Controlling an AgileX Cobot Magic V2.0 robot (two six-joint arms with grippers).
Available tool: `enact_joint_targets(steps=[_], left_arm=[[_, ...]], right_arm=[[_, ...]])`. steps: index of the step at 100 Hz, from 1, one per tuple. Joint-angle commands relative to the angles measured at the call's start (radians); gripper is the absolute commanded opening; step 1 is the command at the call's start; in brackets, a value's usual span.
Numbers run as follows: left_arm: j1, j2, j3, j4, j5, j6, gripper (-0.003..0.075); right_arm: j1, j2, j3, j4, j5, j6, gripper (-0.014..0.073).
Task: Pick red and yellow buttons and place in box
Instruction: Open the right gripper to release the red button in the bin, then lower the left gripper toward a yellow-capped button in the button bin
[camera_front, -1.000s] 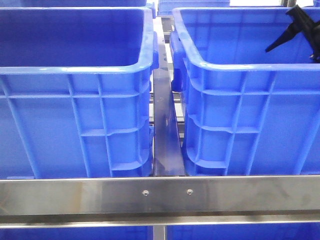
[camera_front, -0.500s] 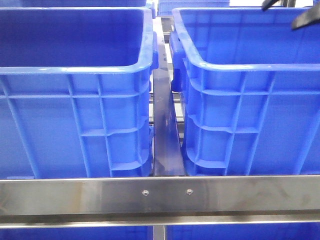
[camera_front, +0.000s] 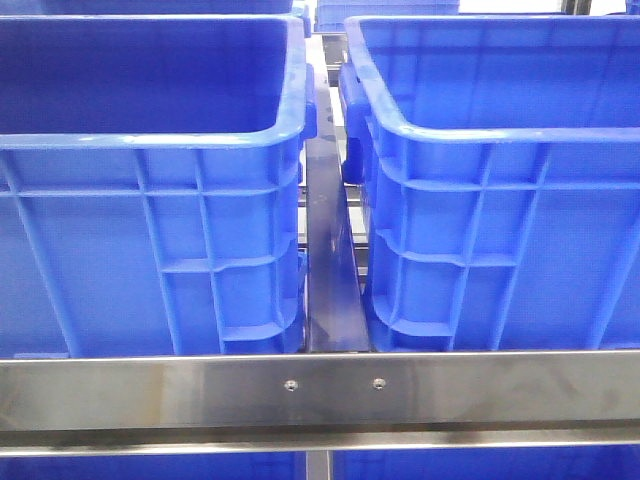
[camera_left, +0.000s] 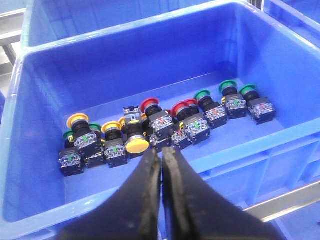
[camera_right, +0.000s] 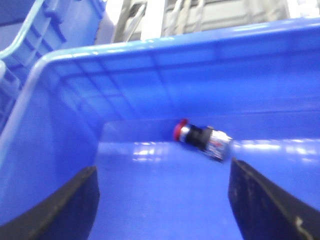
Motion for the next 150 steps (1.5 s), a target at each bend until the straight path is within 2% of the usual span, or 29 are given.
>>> enact_joint_targets(steps=[1, 24, 64, 78, 102, 109, 134, 144, 150], left_arm=[[-0.005, 0.010, -0.027, 0.013, -0.075, -0.009, -0.0019], [-0.005, 0.010, -0.027, 0.013, -0.075, -0.009, -0.0019], [-0.005, 0.010, -0.027, 0.013, -0.075, -0.009, -0.0019], [-0.005, 0.010, -0.027, 0.013, -0.075, -0.009, -0.0019], [-0.005, 0.010, -0.027, 0.013, -0.075, -0.009, -0.0019], [-0.005, 0.010, -0.027, 0.013, -0.075, -0.009, -0.0018], [-0.005, 0.010, -0.027, 0.013, -0.075, -0.009, 0.0000], [-0.005, 0.010, -0.027, 0.013, -0.080, -0.009, 0.0076], [-0.005, 0.010, -0.027, 0.013, -0.082, -0.009, 0.0149]], right_arm=[[0.000, -0.129, 0.050, -0.019, -0.096, -0.011, 0.0562], [0.000, -0.397, 0.223, -0.067, -0.142, -0.011, 0.0562], [0.000, -0.771, 0.413, -0.092, -0.109, -0.011, 0.0549], [0.000, -0.817, 0.425, -0.093, -0.092, -0.011, 0.0423], [0.000, -0.817, 0.425, -0.093, -0.092, -0.011, 0.0022], [0.000, -0.817, 0.425, -0.093, -0.089, -0.011, -0.0070], [0.000, -0.817, 0.425, -0.093, -0.076, -0.011, -0.0067], [0.000, -0.817, 0.425, -0.093, -0.066, -0.011, -0.0067], [0.000, -0.817, 0.425, -0.093, -0.059, -0.011, -0.0067]])
